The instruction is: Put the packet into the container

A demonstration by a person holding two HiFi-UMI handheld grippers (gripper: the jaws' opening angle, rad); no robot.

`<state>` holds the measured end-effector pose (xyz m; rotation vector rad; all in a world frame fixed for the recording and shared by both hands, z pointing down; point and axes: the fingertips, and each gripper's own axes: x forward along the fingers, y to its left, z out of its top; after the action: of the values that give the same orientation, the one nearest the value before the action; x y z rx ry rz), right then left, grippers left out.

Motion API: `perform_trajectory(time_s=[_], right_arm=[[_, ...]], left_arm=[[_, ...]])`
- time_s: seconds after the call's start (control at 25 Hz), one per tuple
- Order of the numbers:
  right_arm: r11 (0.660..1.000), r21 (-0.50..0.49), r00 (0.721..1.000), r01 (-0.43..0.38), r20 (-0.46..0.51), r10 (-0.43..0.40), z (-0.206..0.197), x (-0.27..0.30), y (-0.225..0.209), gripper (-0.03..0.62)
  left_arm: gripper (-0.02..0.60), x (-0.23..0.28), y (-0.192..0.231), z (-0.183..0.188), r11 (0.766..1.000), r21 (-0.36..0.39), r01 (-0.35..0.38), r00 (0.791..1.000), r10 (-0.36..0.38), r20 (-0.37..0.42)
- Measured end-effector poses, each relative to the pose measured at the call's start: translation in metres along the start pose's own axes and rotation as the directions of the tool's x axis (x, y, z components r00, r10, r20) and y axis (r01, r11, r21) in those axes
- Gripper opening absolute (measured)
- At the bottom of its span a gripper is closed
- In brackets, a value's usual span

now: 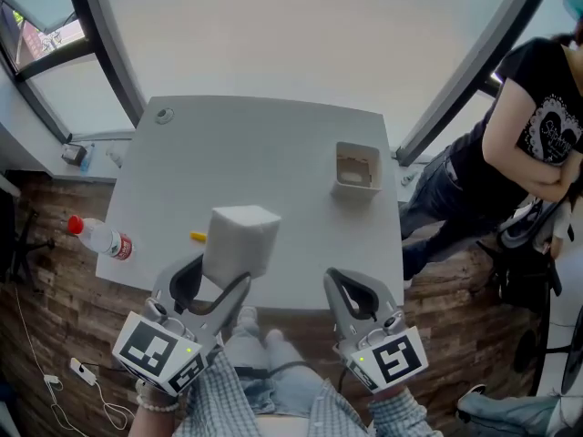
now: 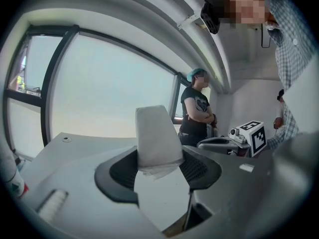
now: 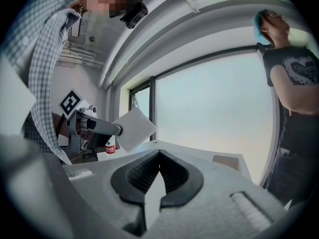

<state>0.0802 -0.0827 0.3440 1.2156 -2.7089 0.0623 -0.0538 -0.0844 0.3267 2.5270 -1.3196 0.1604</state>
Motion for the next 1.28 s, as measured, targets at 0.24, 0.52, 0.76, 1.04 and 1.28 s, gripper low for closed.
perform_trajectory(time_s=[0.24,0.52,0.76,1.04,1.28], right_arm=[[0.999,0.0,0.999,0.037,-0.011,-0.037,0.004,0.015,-0.009,-0.002],[0.997,-0.006,0.996,0.082,-0.024,-0.082,0.01,0.038,-0.014,-0.002],[0.993,-0.009,0.993,0.118,-0.031,-0.118,0.016,0.057,-0.016,-0.002],[0.988,-0.013,0.988,0.153,-0.034,-0.154,0.021,0.071,-0.012,-0.002],[0.974,-0.039,0.972,0.225,-0.058,-0.227,0.015,0.061,-0.018,-0.002]], left_arm=[[0.254,0.018,0.013,0.006,0.999,0.003,0.04,0.999,-0.04,-0.016],[0.255,0.034,0.034,0.014,0.996,0.013,0.092,0.995,-0.091,-0.03],[0.255,0.045,0.055,0.024,0.992,-0.019,0.128,0.991,-0.129,-0.024],[0.255,0.06,0.071,0.025,0.984,-0.018,0.177,0.984,-0.178,-0.029],[0.255,0.07,0.072,0.02,0.975,-0.017,0.221,0.974,-0.222,-0.046]])
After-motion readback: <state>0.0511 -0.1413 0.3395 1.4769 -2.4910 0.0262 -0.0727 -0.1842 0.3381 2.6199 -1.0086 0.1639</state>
